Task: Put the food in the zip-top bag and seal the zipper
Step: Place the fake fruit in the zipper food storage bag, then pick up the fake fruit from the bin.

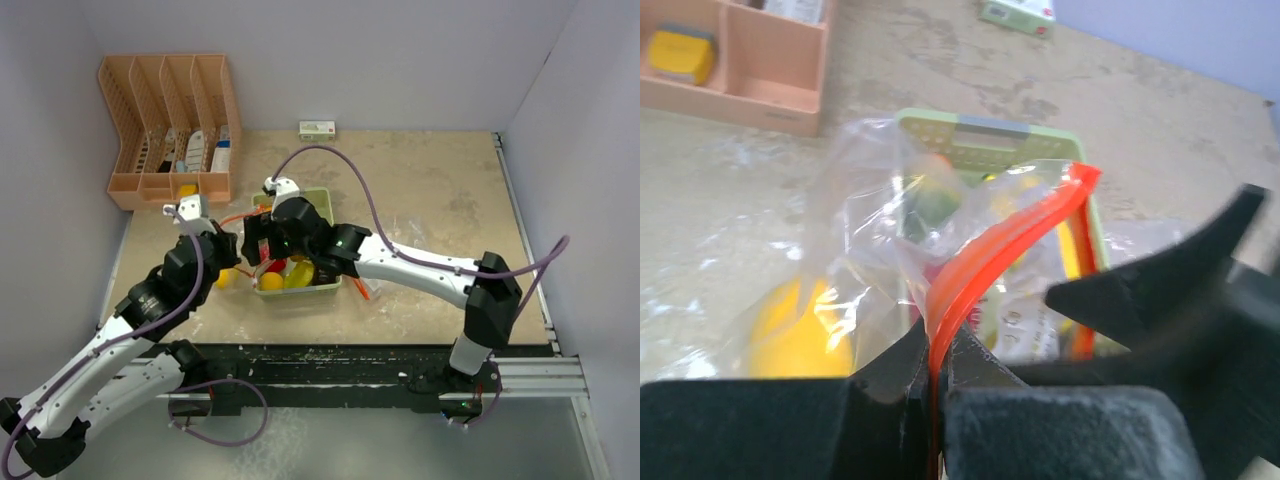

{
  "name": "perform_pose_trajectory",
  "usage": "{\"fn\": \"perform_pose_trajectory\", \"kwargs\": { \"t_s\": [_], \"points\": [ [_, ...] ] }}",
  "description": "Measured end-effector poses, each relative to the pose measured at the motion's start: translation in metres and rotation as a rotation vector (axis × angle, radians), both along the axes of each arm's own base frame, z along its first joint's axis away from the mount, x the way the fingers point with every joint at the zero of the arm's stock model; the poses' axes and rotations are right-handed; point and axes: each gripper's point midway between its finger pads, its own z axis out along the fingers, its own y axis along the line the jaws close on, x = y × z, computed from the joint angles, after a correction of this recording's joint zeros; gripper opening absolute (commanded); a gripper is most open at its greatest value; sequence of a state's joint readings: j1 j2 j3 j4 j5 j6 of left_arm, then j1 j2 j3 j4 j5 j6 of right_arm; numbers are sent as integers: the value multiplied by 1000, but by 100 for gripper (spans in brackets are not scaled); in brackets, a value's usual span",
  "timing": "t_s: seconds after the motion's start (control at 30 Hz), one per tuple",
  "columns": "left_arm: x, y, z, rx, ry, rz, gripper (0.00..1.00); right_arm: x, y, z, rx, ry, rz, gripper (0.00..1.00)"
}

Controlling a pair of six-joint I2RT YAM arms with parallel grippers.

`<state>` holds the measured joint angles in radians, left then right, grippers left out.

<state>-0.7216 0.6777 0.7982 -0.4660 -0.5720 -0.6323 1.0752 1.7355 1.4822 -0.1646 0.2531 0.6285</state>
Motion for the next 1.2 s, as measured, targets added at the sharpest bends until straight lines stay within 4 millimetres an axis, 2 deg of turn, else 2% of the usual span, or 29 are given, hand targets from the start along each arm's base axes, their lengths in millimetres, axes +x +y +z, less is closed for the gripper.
{"fn": "perform_pose_trajectory", "kwargs": {
  "t_s": [0.1,0.17,0.3,0.4,0.47,0.5,0.6,0.7,0.77,0.93,1.07,1.2],
  "points": [
    [0,12,-2,52,29,55,0,-23,-1,17,58,-25,142,100],
    [0,21,-2,86,45,92,0,-40,-3,42,129,-66,237,99],
    [-4,37,-9,157,80,151,0,-72,-13,111,312,-193,386,100],
    [-8,45,-11,173,84,176,0,-82,-26,157,421,-286,401,100],
    [-10,50,-11,172,82,191,0,-76,-33,169,437,-312,350,99],
    [-12,52,-11,172,82,201,0,-71,-36,169,432,-312,316,99],
    [-16,61,-13,184,91,232,0,-47,-46,146,351,-280,180,99],
    [-21,69,-13,203,99,255,0,-25,-56,102,213,-223,61,98],
    [-22,73,-9,208,95,266,0,-14,-62,66,101,-177,0,98],
    [-25,78,-5,208,84,284,0,-1,-73,-7,-118,-62,-82,95],
    [-26,79,-4,201,77,284,0,3,-72,-50,-232,1,-102,94],
    [-27,80,-5,200,76,283,0,2,-75,-77,-300,39,-102,92]
  ]
}}
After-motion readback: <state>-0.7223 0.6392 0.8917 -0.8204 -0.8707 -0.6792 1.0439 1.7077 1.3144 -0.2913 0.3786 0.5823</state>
